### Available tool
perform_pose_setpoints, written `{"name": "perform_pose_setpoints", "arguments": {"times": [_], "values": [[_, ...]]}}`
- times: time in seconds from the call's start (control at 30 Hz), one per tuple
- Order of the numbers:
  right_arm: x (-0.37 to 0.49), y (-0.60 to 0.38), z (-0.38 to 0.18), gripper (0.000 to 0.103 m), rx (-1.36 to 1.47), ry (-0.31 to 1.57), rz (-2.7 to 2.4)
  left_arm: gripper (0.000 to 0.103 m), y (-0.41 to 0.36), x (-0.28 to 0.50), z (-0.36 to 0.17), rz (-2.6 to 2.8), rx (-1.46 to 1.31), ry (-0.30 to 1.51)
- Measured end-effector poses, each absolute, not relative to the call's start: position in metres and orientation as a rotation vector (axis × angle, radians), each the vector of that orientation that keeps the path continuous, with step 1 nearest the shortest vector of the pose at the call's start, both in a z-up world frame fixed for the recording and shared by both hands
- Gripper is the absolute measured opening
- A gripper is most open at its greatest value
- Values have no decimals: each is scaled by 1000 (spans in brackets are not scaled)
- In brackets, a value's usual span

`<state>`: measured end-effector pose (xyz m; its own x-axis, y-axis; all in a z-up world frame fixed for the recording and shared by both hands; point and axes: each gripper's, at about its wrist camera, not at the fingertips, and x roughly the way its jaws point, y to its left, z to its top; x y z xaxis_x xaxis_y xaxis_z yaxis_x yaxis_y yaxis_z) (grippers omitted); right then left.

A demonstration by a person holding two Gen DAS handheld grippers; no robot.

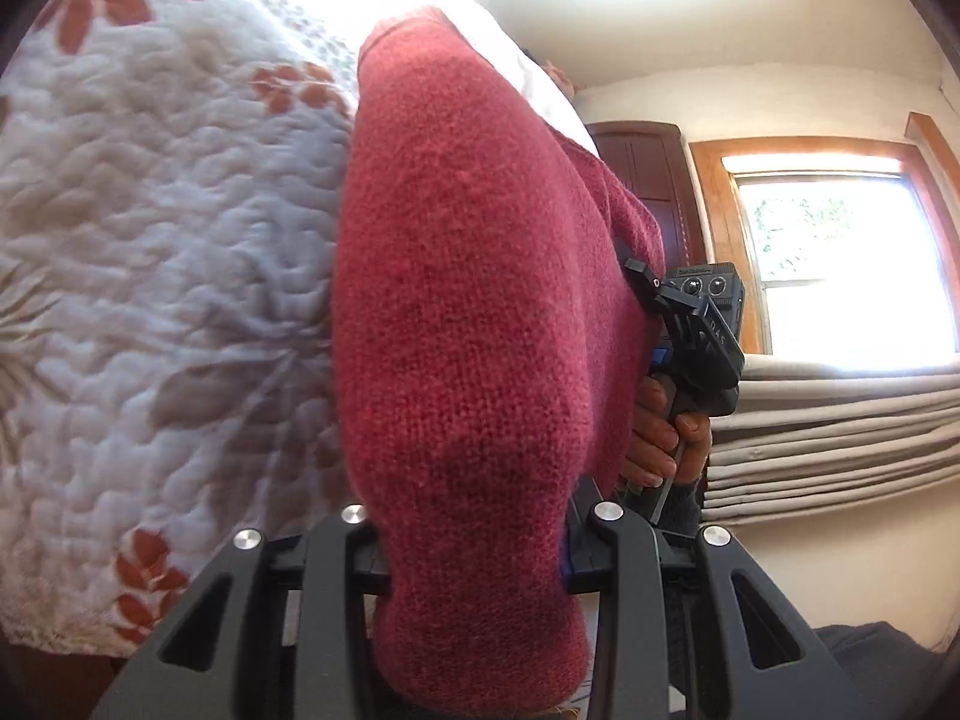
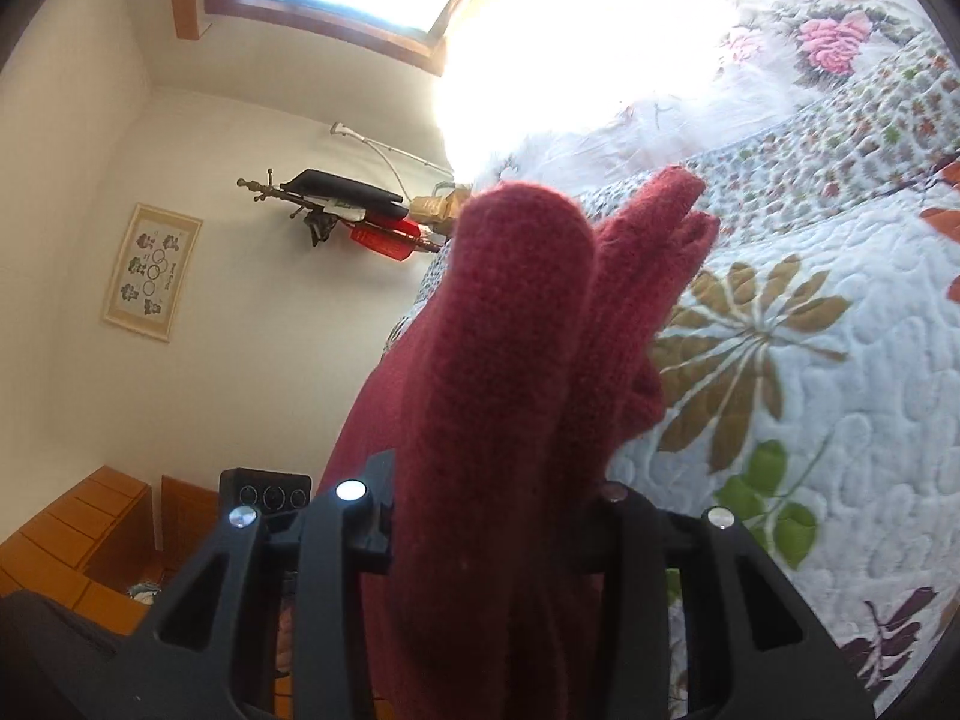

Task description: Fold small clothes

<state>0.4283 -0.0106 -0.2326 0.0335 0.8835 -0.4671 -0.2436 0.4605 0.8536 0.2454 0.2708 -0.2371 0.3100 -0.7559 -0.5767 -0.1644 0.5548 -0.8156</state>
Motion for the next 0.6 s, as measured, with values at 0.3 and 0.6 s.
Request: {"name": "perform_pose_setpoints", "arguments": {"times": [0.3,0.6], "values": [[382,64,-264,78,497,1369,829,67,314,201,-318,-275,-997,1338],[376,20,-208,65,441,1234,690,74,333,177,-216,-243,-711,1064]]}}
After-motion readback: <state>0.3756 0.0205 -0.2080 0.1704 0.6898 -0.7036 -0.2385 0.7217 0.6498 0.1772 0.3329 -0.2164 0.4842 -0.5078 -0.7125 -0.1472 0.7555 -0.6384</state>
